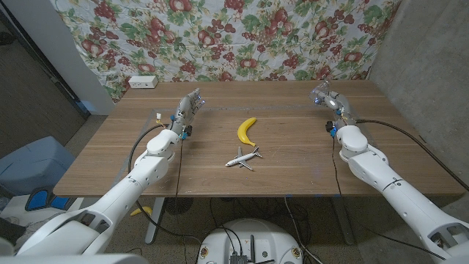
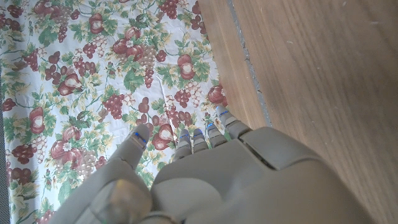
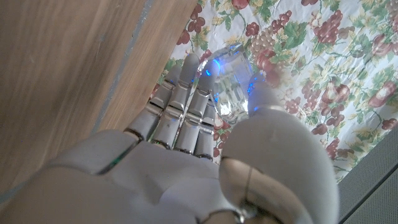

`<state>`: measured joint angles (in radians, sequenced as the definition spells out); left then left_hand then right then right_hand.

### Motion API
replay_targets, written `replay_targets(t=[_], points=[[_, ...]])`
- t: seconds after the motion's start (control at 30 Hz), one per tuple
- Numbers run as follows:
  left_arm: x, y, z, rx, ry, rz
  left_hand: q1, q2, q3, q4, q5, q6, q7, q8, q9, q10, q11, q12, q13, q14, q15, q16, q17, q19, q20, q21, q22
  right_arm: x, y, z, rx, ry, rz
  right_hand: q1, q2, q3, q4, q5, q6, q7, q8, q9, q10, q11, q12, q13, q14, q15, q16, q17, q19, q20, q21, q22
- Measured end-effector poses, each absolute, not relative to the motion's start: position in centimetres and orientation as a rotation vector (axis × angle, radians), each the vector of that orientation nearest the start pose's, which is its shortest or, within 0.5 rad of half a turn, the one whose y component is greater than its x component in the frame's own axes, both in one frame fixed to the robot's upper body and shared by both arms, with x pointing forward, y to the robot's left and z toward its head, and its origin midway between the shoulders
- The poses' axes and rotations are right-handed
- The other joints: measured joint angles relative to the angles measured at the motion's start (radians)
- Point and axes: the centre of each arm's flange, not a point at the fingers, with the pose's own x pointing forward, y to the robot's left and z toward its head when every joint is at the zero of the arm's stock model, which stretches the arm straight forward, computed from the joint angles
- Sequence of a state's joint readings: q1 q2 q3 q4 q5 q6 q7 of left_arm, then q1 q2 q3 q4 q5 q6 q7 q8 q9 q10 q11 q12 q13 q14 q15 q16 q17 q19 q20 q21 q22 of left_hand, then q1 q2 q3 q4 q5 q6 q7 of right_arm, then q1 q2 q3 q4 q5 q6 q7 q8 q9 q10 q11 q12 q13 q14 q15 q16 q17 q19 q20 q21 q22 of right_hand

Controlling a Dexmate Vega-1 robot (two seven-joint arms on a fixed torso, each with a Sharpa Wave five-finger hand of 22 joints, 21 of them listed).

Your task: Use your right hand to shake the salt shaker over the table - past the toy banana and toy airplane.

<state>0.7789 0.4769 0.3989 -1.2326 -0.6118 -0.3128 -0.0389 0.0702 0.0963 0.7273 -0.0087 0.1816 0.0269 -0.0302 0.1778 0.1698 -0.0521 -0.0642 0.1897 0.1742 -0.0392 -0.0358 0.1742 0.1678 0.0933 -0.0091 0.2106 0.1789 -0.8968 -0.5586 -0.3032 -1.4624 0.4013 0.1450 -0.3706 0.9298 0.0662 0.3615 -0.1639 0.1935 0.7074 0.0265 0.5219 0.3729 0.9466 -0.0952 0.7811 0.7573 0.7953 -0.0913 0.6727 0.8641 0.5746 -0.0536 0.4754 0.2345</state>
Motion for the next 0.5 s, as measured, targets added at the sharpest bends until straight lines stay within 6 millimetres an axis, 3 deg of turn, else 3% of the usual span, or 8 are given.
replay_targets(t=[0.5], points=[[66.60, 27.91, -1.59, -0.013, -0.610, -0.214, 0.000, 0.000, 0.000, 0.000, 0.000, 0.000, 0.000, 0.000, 0.000, 0.000, 0.000, 0.000, 0.000, 0.000, 0.000, 0.000, 0.000, 0.000, 0.000, 0.000, 0.000, 63.20, -33.53, -0.63, -0.038, -0.638, -0.172, 0.000, 0.000, 0.000, 0.000, -0.001, 0.000, 0.000, 0.004, 0.001, 0.000, 0.000, 0.000, 0.000, 0.000, 0.000, -0.008, 0.014, -0.007, 0.000, 0.010, 0.000]])
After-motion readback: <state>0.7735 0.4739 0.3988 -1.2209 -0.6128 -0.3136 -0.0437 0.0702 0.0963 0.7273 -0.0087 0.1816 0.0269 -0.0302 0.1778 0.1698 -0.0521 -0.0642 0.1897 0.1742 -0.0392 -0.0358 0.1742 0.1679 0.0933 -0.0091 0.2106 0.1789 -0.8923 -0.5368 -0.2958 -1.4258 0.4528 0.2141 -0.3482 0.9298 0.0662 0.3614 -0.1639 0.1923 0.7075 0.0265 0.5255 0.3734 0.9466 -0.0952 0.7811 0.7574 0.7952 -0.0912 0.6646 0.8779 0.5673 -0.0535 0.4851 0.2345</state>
